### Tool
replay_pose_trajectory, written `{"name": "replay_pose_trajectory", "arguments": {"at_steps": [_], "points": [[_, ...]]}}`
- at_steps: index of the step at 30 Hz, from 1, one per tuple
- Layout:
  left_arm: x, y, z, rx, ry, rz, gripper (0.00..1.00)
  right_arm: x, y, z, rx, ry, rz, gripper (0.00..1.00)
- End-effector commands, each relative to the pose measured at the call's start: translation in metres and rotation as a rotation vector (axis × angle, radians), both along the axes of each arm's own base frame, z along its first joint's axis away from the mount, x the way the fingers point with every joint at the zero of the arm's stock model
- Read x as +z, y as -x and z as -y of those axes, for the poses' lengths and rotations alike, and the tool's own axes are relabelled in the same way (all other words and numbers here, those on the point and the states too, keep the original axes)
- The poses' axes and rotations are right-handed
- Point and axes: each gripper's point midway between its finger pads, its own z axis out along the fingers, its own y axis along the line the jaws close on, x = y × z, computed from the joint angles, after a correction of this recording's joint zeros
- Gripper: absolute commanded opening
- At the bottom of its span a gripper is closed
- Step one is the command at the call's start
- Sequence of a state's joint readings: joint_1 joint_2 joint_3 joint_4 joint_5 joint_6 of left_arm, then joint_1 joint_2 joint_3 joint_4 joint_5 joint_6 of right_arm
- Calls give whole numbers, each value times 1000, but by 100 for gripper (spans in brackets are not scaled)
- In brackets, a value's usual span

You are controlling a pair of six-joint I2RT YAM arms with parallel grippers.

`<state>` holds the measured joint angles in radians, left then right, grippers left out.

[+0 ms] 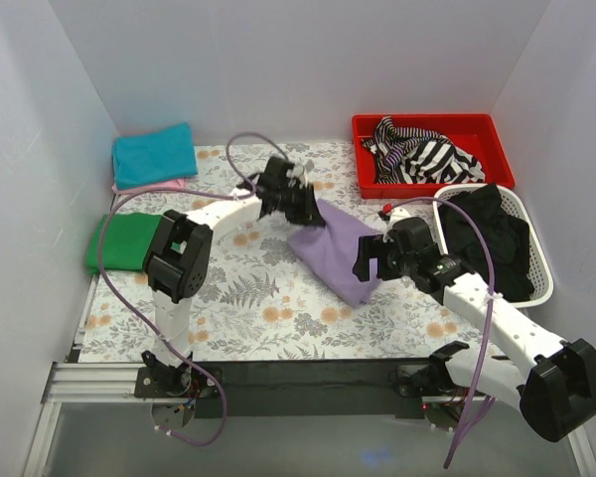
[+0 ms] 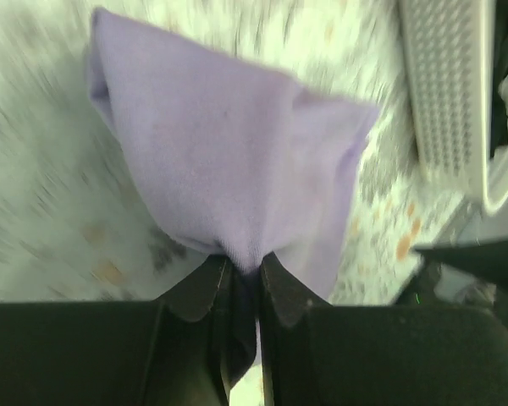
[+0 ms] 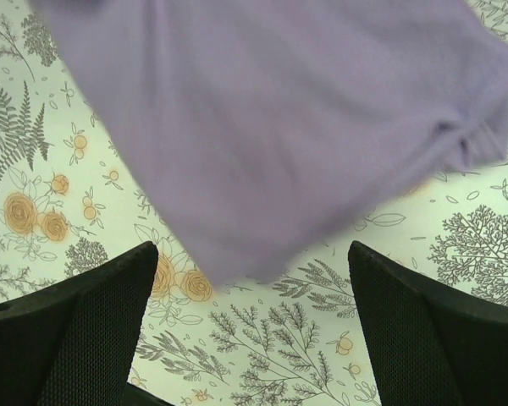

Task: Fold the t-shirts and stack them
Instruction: Neatly place the folded tshirt to the corner

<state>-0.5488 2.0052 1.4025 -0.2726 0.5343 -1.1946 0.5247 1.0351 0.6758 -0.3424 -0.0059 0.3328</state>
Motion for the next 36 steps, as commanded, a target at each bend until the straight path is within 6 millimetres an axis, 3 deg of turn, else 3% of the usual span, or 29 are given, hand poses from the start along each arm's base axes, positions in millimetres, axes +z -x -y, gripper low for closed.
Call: {"name": "replay_pose_trajectory", "arguments": {"at_steps": [1, 2, 3, 5, 6, 7, 9, 14, 17, 19, 21, 22, 26, 29, 32, 33, 36], "points": [[55, -83, -55, 99, -180, 257, 0, 23, -19, -5, -2, -9, 77, 98], [48, -94, -69, 119, -234, 249, 0, 22, -21, -6, 2, -8, 73, 98], [79, -124, -84, 167, -214, 312, 0, 23, -23, -7, 2, -11, 79, 98], [87, -143, -107, 172, -247, 306, 0, 23, -24, -15, 31, -33, 79, 98], [72, -156, -114, 170, -253, 278, 0, 23, -26, -16, 38, -32, 81, 98], [99, -180, -134, 216, -234, 336, 0, 23, -27, -17, 43, -34, 81, 99], [105, -207, -163, 250, -244, 371, 0, 20, -32, -22, 62, -35, 77, 98], [118, -257, -218, 331, -255, 491, 0, 19, -40, -43, 146, -76, 56, 98], [128, -275, -253, 377, -319, 581, 0, 7, -41, -54, 185, -93, 7, 98], [134, -286, -279, 411, -336, 621, 0, -2, -44, -60, 194, -107, -11, 98], [147, -291, -286, 403, -325, 667, 0, -12, -43, -67, 214, -127, -53, 98], [150, -294, -309, 424, -353, 689, 0, -15, -45, -70, 219, -135, -60, 98], [186, -299, -330, 448, -407, 807, 0, -30, -45, -84, 258, -172, -122, 99], [206, -300, -349, 494, -461, 869, 0, -31, -47, -92, 281, -192, -145, 98], [221, -299, -393, 592, -500, 886, 0, -28, -49, -95, 295, -204, -144, 98], [222, -298, -416, 630, -518, 882, 0, -28, -49, -96, 296, -205, -145, 98], [226, -298, -444, 666, -554, 908, 0, -30, -49, -97, 302, -208, -155, 98]]}}
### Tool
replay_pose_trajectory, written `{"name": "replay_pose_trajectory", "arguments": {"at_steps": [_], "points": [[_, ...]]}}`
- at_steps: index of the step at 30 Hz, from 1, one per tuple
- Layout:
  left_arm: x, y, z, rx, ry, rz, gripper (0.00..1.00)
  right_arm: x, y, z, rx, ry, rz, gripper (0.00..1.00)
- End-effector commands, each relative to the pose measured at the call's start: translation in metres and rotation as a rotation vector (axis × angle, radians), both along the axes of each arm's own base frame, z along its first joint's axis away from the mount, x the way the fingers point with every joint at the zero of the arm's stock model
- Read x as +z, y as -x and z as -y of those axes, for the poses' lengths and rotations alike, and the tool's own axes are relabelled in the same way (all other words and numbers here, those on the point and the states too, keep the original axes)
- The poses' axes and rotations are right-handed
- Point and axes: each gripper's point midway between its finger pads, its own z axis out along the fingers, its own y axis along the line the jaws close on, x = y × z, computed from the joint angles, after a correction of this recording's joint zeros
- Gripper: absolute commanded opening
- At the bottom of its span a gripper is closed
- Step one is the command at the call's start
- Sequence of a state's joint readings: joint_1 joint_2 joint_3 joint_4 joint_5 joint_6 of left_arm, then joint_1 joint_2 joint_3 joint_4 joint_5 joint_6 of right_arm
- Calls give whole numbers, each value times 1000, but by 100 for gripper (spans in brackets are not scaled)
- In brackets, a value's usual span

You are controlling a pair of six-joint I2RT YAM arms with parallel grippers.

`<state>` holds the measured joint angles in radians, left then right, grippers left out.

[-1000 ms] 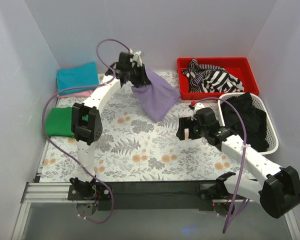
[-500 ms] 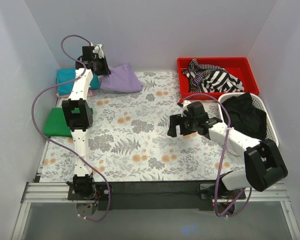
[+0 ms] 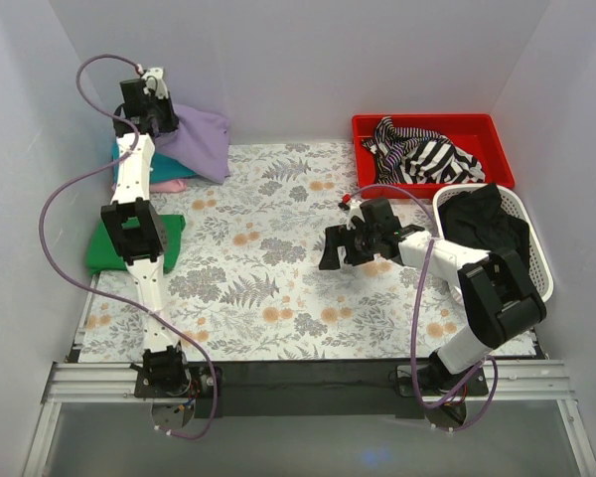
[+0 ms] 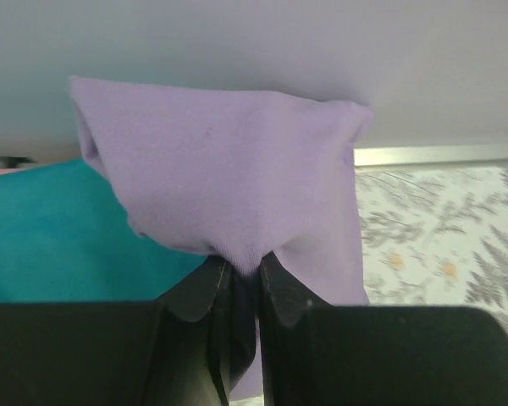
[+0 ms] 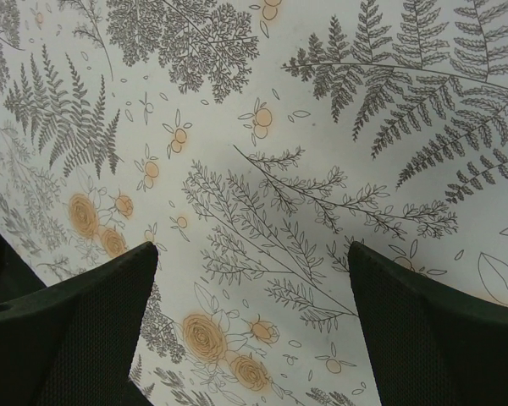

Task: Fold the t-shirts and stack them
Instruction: Neatly place the folded tshirt to the corner

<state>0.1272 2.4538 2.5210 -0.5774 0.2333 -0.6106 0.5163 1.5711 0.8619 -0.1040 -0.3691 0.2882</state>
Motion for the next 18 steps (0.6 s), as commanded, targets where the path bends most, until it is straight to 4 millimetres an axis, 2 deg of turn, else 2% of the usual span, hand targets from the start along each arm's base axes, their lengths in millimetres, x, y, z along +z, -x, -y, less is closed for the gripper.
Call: {"name": "replay_pose_trajectory", "arguments": {"at_steps": [1, 5, 6, 10, 11, 12, 13, 14, 15, 17, 18], "points": [[102, 10, -69, 130, -106, 227, 0, 18, -12, -13, 26, -64, 41, 98], [121, 9, -98, 171, -141, 301, 0, 14, -10, -16, 36, -73, 16, 98], [120, 10, -109, 188, -144, 301, 0, 14, -9, -16, 38, -79, 12, 98], [89, 10, -128, 218, -162, 240, 0, 11, -7, -18, 45, -84, -3, 98], [78, 9, -135, 249, -174, 226, 0, 10, -7, -18, 48, -84, -7, 98], [56, 10, -141, 266, -177, 183, 0, 9, -6, -18, 50, -84, -11, 98], [46, 10, -147, 287, -197, 161, 0, 8, -5, -18, 53, -84, -15, 98], [38, 12, -155, 330, -213, 141, 6, 8, -5, -18, 55, -85, -18, 98], [20, 11, -157, 329, -214, 113, 7, 8, -4, -18, 57, -85, -17, 98], [8, 8, -159, 327, -219, 106, 13, 7, -3, -18, 56, -87, -23, 98], [-3, 7, -157, 321, -212, 89, 25, 6, -2, -18, 57, -86, -28, 98]]}}
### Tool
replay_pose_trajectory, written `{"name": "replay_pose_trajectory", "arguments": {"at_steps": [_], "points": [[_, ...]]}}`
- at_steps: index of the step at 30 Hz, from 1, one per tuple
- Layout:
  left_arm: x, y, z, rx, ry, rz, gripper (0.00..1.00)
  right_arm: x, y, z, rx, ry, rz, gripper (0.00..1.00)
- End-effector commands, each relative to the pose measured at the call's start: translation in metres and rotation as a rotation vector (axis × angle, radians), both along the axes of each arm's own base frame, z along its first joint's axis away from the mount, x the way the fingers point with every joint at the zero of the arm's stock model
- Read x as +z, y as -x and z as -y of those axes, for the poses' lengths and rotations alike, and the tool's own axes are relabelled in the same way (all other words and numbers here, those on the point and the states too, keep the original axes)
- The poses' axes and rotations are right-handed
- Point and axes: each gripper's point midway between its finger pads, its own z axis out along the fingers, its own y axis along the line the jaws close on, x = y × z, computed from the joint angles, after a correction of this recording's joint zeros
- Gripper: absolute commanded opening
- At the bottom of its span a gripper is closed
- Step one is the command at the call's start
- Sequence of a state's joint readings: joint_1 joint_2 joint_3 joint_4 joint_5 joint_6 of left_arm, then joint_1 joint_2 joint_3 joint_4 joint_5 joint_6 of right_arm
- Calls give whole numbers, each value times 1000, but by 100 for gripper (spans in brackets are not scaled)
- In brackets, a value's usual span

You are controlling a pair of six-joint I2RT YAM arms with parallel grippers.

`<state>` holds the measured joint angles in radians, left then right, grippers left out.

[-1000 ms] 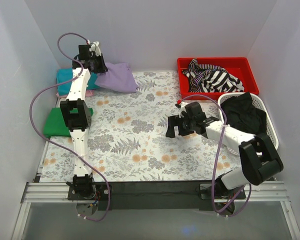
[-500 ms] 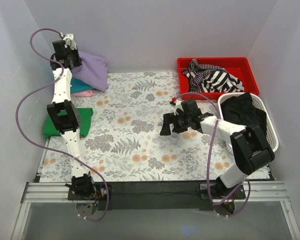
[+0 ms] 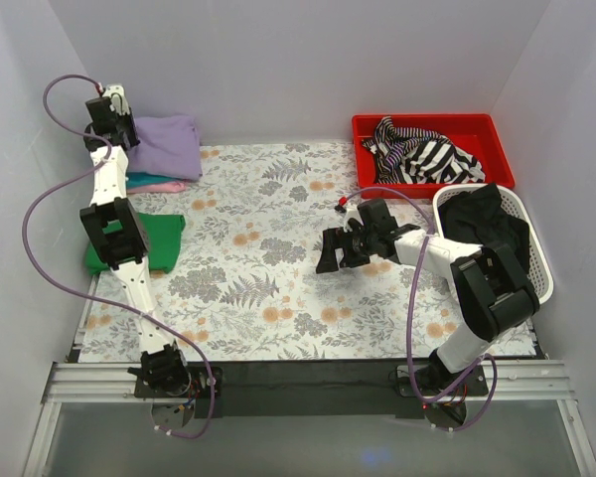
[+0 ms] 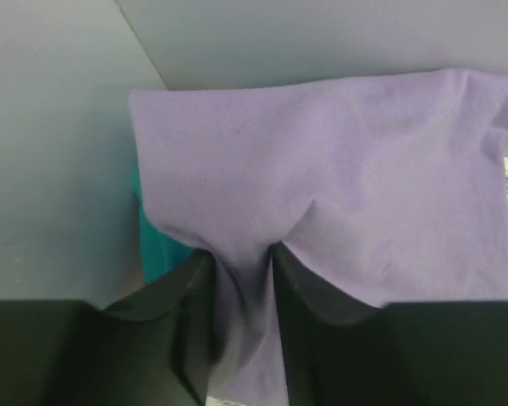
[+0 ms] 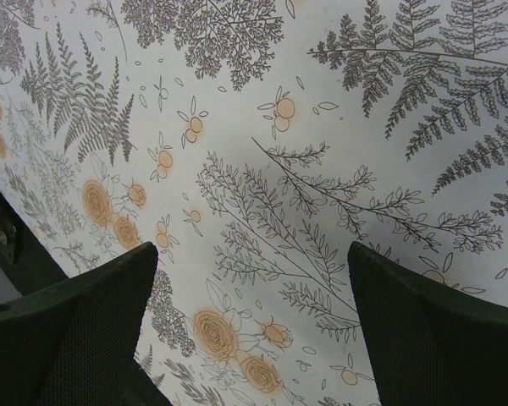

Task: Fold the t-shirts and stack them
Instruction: Neatly place the folded tshirt to the corner, then reset both grippers

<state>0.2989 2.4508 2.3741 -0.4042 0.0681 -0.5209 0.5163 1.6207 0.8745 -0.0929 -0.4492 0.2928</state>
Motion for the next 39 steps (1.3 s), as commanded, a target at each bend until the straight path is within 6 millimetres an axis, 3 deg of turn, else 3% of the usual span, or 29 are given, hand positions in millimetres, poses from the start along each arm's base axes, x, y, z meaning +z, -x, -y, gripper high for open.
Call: {"name": "replay_pose_trajectory", "arguments": {"at_steps": [1, 2, 3, 4, 7, 10, 13, 14, 16, 17, 20, 21, 22, 23, 24, 26, 27, 29, 30, 31, 33, 34, 36, 37, 39], "points": [[20, -5, -9, 41, -57, 67, 32, 11, -8, -8, 12, -46, 25, 98], [17, -6, -15, 76, -64, 74, 55, 10, -8, -9, 14, -47, 21, 98], [13, -5, -22, 113, -74, 69, 96, 10, -8, -9, 14, -48, 20, 98], [6, -7, -28, 139, -79, 68, 98, 10, -7, -9, 16, -49, 20, 98], [14, -4, -44, 233, -121, 90, 98, 10, -6, -7, 15, -48, 17, 98], [38, -3, -50, 264, -147, 139, 98, 10, -4, -7, 15, -46, 20, 98], [88, 1, -39, 246, -134, 224, 98, 12, -8, -4, 3, -33, 40, 98], [114, 5, -25, 191, -108, 253, 98, 14, -12, -2, -13, -18, 69, 98], [143, 9, 10, 122, -9, 303, 98, 21, -21, 2, -43, 1, 108, 98], [171, 20, 47, -13, 74, 336, 98, 26, -27, 5, -64, 17, 143, 98], [198, 45, 111, -194, 352, 351, 93, 46, -48, 12, -135, 65, 210, 98], [200, 66, 153, -343, 437, 315, 94, 51, -51, 13, -115, 78, 240, 98], [206, 77, 168, -362, 481, 311, 94, 66, -60, 10, -120, 71, 273, 98], [205, 84, 186, -363, 566, 299, 94, 74, -66, 15, -145, 96, 302, 99], [201, 95, 228, -449, 594, 259, 95, 75, -66, 20, -149, 128, 300, 98], [187, 119, 273, -493, 622, 188, 95, 94, -76, 31, -193, 170, 370, 98], [180, 136, 324, -580, 612, 142, 95, 98, -77, 35, -204, 184, 380, 98], [147, 166, 354, -570, 597, 45, 96, 114, -77, 43, -213, 204, 434, 98], [134, 184, 380, -592, 615, -10, 96, 118, -76, 48, -224, 216, 443, 98], [114, 207, 385, -582, 629, -63, 96, 131, -73, 51, -235, 203, 472, 98], [92, 231, 404, -582, 623, -100, 96, 134, -71, 66, -288, 242, 501, 98], [63, 244, 403, -542, 628, -155, 96, 145, -67, 72, -310, 231, 533, 98], [62, 263, 408, -563, 653, -165, 96, 141, -61, 85, -353, 253, 549, 99], [55, 269, 407, -554, 653, -182, 96, 153, -57, 92, -383, 242, 581, 98], [43, 280, 405, -545, 646, -198, 96, 157, -56, 112, -482, 287, 600, 98]]}}
